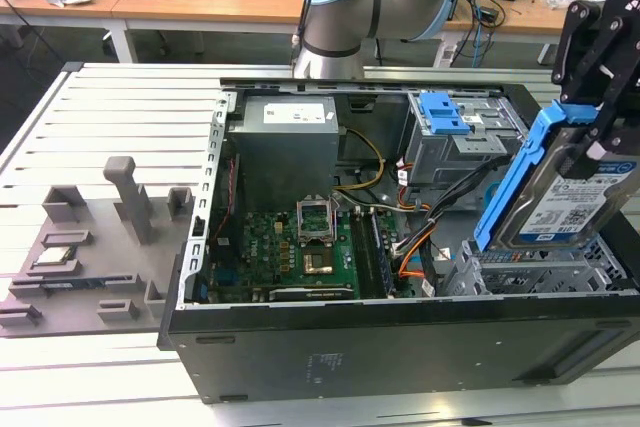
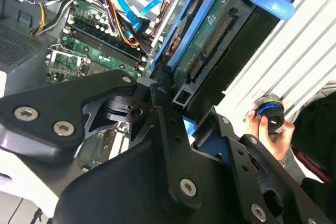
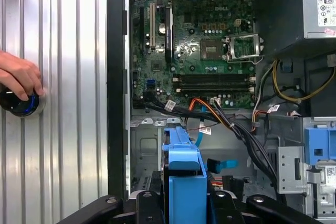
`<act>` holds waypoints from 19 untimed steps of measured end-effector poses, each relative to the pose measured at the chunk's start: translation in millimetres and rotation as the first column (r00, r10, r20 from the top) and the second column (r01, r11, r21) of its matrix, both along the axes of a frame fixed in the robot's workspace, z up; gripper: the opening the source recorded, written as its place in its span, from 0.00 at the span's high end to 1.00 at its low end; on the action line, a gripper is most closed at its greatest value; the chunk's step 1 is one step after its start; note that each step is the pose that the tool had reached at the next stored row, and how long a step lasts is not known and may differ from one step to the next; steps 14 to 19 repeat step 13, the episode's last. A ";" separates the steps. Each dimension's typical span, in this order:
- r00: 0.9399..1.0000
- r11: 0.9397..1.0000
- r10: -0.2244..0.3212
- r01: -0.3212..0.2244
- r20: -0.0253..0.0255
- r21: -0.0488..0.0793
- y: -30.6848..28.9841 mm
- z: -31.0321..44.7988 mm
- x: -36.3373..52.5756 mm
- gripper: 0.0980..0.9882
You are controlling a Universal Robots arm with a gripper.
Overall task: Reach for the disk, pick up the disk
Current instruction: 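Pick up the disk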
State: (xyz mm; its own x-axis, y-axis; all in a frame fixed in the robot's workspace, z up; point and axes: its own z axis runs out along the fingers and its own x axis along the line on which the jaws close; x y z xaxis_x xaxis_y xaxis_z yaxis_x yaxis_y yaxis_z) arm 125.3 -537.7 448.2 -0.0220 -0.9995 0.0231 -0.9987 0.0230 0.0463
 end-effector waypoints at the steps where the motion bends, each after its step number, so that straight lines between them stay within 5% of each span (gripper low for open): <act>1: 1.000 1.000 0.000 0.000 0.000 0.000 0.8 -0.8 -0.4 0.70; 19: 1.000 1.000 0.000 0.000 0.000 0.000 1.9 -1.7 -0.5 0.70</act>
